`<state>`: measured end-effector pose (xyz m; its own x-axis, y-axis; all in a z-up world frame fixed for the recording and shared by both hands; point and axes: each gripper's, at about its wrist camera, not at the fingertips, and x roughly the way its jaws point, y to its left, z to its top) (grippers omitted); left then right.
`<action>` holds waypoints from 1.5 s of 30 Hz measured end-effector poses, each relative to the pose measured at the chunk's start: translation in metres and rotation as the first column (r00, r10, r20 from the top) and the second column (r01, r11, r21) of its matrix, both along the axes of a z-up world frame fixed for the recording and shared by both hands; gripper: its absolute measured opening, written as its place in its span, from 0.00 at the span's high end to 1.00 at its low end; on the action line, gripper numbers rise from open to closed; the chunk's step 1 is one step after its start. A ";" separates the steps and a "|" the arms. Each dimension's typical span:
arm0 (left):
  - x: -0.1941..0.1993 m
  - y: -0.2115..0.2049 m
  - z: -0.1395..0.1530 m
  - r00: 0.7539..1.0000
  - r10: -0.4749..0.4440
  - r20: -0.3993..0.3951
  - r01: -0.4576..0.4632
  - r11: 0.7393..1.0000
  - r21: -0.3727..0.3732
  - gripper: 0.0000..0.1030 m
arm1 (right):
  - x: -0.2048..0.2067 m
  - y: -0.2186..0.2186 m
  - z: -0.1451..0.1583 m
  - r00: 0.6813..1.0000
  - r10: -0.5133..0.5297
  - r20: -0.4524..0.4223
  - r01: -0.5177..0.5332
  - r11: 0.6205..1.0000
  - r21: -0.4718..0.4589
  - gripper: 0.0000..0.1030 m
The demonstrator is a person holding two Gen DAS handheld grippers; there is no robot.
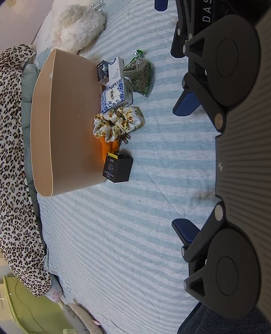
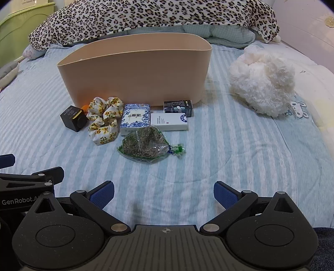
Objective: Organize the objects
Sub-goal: 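Move both tools toward the items in front of the beige basket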
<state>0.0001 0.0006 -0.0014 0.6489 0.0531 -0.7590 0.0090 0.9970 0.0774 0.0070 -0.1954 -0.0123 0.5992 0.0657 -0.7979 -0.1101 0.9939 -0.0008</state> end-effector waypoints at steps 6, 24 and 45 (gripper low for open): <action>0.000 0.000 0.000 1.000 0.000 -0.001 0.000 1.000 0.000 0.00 | 0.000 0.000 0.000 1.000 0.000 -0.003 0.000 1.000 -0.004 0.00; 0.001 0.002 -0.002 1.000 0.003 -0.009 -0.003 1.000 0.003 0.00 | 0.001 0.000 0.000 1.000 -0.002 -0.003 0.002 1.000 -0.003 0.00; 0.011 0.005 0.006 1.000 -0.002 0.001 0.001 1.000 0.019 0.00 | 0.007 -0.003 0.004 1.000 -0.014 -0.007 0.014 1.000 -0.007 0.00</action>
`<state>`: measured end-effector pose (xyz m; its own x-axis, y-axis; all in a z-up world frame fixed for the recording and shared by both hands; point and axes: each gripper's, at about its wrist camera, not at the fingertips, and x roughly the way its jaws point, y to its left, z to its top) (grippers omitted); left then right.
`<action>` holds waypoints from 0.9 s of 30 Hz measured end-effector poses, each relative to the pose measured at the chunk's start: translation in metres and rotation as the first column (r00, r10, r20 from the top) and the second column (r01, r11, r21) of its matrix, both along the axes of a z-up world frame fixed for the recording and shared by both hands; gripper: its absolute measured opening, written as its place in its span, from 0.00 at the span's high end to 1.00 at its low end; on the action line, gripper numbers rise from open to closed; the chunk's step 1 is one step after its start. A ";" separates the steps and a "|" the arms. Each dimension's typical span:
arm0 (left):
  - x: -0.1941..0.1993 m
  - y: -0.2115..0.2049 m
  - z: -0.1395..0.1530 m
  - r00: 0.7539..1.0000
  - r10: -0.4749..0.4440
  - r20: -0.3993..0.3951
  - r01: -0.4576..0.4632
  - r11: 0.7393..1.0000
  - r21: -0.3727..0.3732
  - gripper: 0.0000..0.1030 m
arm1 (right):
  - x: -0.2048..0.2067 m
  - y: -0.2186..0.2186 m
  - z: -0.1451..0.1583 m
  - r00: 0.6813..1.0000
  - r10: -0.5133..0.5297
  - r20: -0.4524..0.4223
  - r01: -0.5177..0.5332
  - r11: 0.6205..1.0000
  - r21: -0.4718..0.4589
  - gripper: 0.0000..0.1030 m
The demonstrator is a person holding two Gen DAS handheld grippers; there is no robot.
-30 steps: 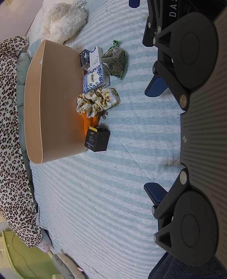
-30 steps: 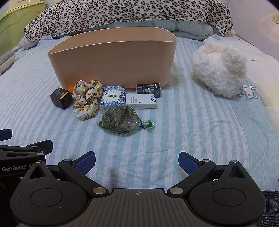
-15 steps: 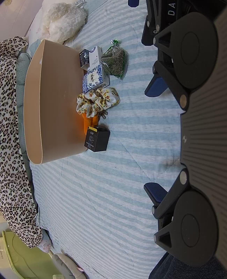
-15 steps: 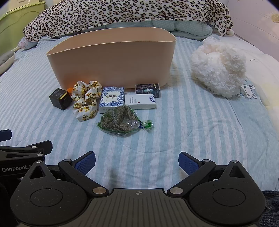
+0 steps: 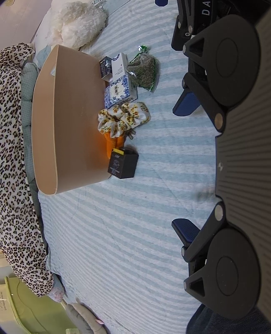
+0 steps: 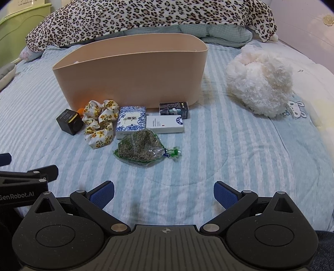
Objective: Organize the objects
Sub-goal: 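Move both tools toward the items in front of the beige basket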
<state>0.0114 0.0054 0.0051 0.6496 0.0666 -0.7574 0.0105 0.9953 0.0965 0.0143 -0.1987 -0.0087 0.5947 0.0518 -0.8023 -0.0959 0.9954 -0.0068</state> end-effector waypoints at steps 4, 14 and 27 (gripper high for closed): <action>0.009 0.004 0.003 1.000 0.014 -0.006 -0.014 1.000 -0.010 0.00 | 0.006 0.006 0.003 1.000 0.024 0.002 -0.024 0.999 -0.025 0.00; 0.031 0.021 0.012 0.999 0.035 -0.014 -0.035 0.999 -0.020 0.00 | 0.025 0.016 0.008 0.998 0.066 -0.010 -0.066 0.997 -0.035 0.00; 0.075 0.024 0.029 0.997 -0.067 -0.026 0.068 0.997 0.044 0.00 | 0.050 0.018 0.004 0.996 0.081 -0.043 -0.082 0.996 -0.027 0.00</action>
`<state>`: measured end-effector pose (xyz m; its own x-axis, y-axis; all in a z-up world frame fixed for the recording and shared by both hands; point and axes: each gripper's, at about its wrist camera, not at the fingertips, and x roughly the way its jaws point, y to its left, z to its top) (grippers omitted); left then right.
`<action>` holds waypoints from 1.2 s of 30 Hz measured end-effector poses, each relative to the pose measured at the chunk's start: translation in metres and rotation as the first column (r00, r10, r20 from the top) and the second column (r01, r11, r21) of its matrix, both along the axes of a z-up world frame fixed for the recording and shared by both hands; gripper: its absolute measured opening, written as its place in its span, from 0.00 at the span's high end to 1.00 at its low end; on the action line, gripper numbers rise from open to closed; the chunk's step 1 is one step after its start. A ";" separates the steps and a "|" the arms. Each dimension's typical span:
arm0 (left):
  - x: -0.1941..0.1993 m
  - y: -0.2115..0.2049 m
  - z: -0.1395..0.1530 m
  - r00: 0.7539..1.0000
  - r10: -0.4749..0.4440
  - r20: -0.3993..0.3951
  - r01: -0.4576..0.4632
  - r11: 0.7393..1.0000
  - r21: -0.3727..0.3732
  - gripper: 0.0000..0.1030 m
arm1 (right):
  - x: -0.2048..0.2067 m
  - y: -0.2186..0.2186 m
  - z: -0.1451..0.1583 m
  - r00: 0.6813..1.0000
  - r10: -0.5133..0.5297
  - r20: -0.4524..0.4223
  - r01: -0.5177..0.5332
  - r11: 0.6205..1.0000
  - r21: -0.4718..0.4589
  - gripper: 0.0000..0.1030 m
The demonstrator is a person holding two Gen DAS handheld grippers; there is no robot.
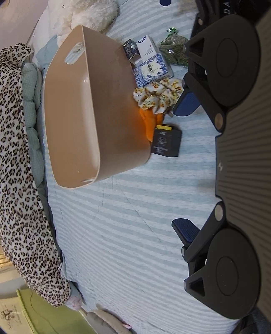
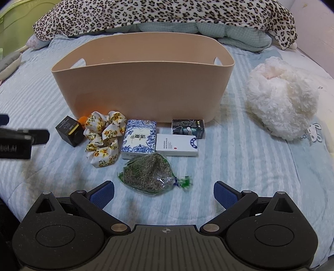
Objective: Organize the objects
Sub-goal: 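Grasp the black box with the left tool while the right tool grasps the herb bag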
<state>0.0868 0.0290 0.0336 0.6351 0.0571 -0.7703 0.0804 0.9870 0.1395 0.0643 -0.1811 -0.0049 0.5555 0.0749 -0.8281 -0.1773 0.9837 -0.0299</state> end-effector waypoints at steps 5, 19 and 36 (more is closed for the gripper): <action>0.022 0.000 -0.011 0.999 -0.013 -0.036 0.013 1.000 0.001 0.00 | 0.011 0.005 -0.005 1.000 0.008 -0.030 -0.008 1.000 -0.011 0.00; 0.056 0.006 -0.061 0.991 -0.067 -0.112 0.061 0.996 -0.062 0.00 | 0.042 0.008 -0.040 0.991 0.019 -0.131 -0.019 1.000 0.001 0.00; 0.054 0.033 -0.060 0.986 -0.142 -0.085 0.126 0.978 -0.164 0.55 | 0.033 0.010 -0.039 0.997 0.057 -0.053 -0.055 0.998 0.037 0.47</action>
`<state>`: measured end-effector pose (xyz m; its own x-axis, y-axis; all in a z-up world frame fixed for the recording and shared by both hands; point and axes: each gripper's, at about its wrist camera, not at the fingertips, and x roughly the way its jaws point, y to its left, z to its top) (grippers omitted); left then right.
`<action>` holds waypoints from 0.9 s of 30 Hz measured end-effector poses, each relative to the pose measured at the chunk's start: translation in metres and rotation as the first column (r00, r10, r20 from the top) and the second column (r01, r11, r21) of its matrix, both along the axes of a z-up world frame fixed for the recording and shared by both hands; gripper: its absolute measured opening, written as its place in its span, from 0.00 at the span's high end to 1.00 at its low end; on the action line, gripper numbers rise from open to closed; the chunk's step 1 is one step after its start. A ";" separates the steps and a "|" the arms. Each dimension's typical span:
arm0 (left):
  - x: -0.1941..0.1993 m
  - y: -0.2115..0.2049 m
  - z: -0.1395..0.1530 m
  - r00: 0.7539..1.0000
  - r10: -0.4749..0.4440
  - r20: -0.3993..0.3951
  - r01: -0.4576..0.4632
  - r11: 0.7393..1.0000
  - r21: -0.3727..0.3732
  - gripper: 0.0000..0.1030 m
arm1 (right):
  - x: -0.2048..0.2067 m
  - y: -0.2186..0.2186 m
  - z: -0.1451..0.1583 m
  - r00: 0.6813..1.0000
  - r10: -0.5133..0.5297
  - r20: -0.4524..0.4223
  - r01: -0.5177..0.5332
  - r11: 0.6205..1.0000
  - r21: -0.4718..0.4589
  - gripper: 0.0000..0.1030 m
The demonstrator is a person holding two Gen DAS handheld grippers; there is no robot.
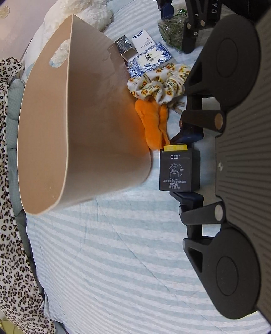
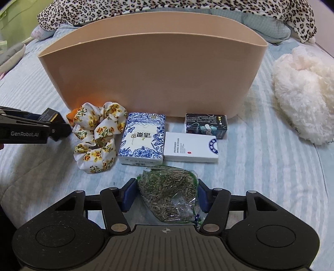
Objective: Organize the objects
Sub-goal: 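Grasp the black box with the left tool while the right tool grasps the herb bag, then lift both items over the basket and open both tools to drop them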
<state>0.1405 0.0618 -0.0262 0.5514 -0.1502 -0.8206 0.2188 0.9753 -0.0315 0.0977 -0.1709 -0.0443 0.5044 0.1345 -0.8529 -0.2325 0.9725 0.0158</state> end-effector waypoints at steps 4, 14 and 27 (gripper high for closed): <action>-0.012 0.002 0.008 1.000 -0.001 0.008 0.001 1.000 -0.002 0.55 | -0.005 -0.002 0.008 1.000 -0.011 0.014 0.010 1.000 0.016 0.47; -0.020 0.005 0.058 0.994 0.022 0.104 -0.022 1.000 -0.006 0.55 | -0.009 -0.022 0.055 0.989 -0.050 0.140 0.041 0.997 0.066 0.47; 0.013 -0.030 0.129 0.925 0.117 0.362 -0.111 0.993 -0.037 0.55 | 0.037 -0.028 0.132 0.931 -0.148 0.334 0.094 0.980 0.173 0.47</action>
